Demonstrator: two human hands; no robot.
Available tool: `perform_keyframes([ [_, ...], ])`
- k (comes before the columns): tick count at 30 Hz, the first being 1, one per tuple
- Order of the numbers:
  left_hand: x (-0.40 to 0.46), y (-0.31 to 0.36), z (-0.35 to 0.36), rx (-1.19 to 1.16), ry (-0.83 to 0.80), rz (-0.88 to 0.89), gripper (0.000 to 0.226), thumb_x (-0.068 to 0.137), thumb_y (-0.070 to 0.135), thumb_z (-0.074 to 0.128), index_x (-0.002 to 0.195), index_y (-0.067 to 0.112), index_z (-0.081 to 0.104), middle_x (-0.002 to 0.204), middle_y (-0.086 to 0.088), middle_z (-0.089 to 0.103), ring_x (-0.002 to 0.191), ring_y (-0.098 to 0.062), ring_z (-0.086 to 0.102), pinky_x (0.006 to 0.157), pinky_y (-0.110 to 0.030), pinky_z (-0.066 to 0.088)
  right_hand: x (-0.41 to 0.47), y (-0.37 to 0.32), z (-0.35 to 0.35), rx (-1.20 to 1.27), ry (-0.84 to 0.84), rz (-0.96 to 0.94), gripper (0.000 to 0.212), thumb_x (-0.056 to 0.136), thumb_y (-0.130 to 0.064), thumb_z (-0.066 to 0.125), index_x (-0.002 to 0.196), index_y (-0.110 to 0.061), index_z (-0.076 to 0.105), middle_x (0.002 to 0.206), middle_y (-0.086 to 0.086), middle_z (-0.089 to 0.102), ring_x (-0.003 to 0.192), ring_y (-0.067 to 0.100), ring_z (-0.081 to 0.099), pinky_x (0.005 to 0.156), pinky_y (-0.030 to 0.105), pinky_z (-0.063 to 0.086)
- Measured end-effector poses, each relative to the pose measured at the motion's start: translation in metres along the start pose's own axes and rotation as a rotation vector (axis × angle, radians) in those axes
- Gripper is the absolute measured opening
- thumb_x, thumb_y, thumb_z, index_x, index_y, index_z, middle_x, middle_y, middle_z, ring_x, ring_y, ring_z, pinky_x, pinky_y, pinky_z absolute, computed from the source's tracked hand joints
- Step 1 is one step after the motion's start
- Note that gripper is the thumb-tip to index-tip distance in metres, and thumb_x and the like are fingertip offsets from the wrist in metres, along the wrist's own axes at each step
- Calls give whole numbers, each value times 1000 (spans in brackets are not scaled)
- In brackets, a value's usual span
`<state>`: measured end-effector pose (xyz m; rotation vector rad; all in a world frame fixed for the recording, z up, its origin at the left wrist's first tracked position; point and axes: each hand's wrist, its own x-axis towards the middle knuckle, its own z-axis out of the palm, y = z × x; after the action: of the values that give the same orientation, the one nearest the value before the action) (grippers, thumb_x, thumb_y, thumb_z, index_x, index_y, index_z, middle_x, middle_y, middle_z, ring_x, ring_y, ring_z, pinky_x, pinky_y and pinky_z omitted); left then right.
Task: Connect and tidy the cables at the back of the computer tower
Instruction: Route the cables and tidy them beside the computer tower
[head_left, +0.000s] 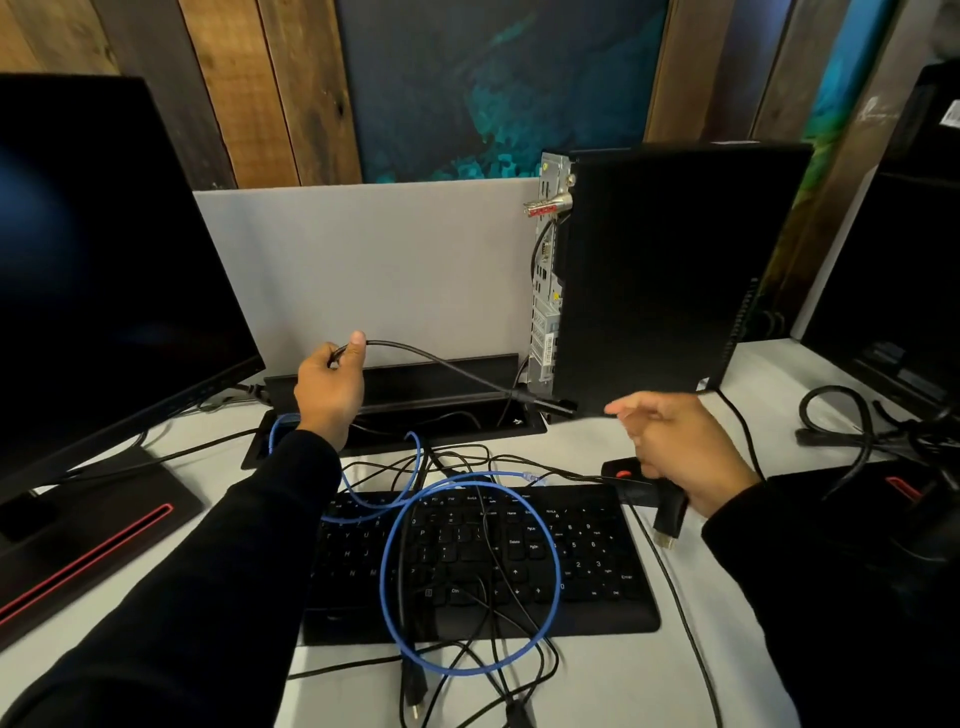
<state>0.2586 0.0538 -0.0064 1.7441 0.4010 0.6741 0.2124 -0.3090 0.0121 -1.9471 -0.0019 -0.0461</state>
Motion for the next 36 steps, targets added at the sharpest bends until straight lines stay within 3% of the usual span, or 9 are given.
perform_keyframes([
  [7, 3, -13, 1, 733, -163, 235, 44, 106, 54, 31, 114, 18, 55, 104, -19, 55, 105, -44, 51, 86, -52, 44, -3, -20, -6, 537, -351, 458, 23, 103, -7, 55, 114, 5, 71, 61, 1, 44, 41, 6, 34, 34, 17, 32],
  [11, -13, -9, 19, 1004, -313, 377, 44, 106, 56, 28, 109, 19, 51, 111, -16, 54, 116, -43, 46, 112, -65, 23, -8, -28, 1, 834, -437, 497, 24, 102, -11, 56, 115, 3, 72, 63, -1, 48, 42, 5, 41, 36, 16, 41],
  [16, -31, -2, 36, 800, -458, 361, 43, 104, 62, 17, 91, 33, 46, 104, 1, 54, 118, -31, 49, 116, -68, 9, -3, -40, 10, 1267, -234, 445, 23, 103, -8, 53, 117, 5, 66, 63, 0, 50, 44, 4, 46, 42, 15, 47],
  [20, -57, 24, 52, 695, -618, 500, 35, 100, 67, 19, 90, 48, 46, 95, 10, 55, 104, -18, 54, 110, -58, 34, 0, -42, 13, 1359, -164, 417, 23, 105, -7, 50, 118, 4, 66, 64, 1, 50, 46, 5, 46, 43, 15, 46],
  [24, -80, 59, 73, 427, -892, 464, 39, 98, 60, 51, 131, 41, 55, 116, 13, 68, 108, -1, 62, 98, -28, 48, 0, -58, 26, 1335, -194, 375, 24, 104, -6, 52, 120, 6, 65, 64, 2, 50, 47, 6, 45, 43, 16, 45],
  [27, -83, 70, 79, 326, -964, 405, 44, 96, 48, 66, 136, 32, 56, 114, 2, 73, 103, -13, 70, 97, -34, 55, 1, -71, 31, 1294, -214, 349, 24, 102, -5, 56, 122, 5, 65, 64, 2, 50, 47, 7, 45, 45, 16, 46],
  [30, -79, 76, 71, 83, -956, 242, 31, 102, 40, 58, 131, 27, 61, 100, -16, 73, 70, -25, 73, 67, -37, 63, 1, -83, 31, 1290, -225, 280, 24, 99, -2, 59, 122, 2, 64, 70, 6, 54, 52, 9, 49, 50, 19, 48],
  [32, -71, 79, 65, 109, -891, 260, 33, 101, 46, 56, 127, 29, 66, 98, -10, 75, 58, -19, 64, 49, -27, 51, -2, -88, 30, 1337, -259, 193, 28, 97, 1, 55, 124, -4, 63, 84, 12, 63, 66, 15, 60, 62, 26, 54],
  [36, -45, 81, 53, 157, -715, 186, 45, 98, 60, 53, 115, 23, 72, 82, -2, 66, 49, -10, 47, 46, -24, 38, -8, -91, 31, 1241, -370, 25, 42, 97, 0, 51, 135, -15, 58, 120, 15, 70, 86, 20, 68, 80, 34, 56],
])
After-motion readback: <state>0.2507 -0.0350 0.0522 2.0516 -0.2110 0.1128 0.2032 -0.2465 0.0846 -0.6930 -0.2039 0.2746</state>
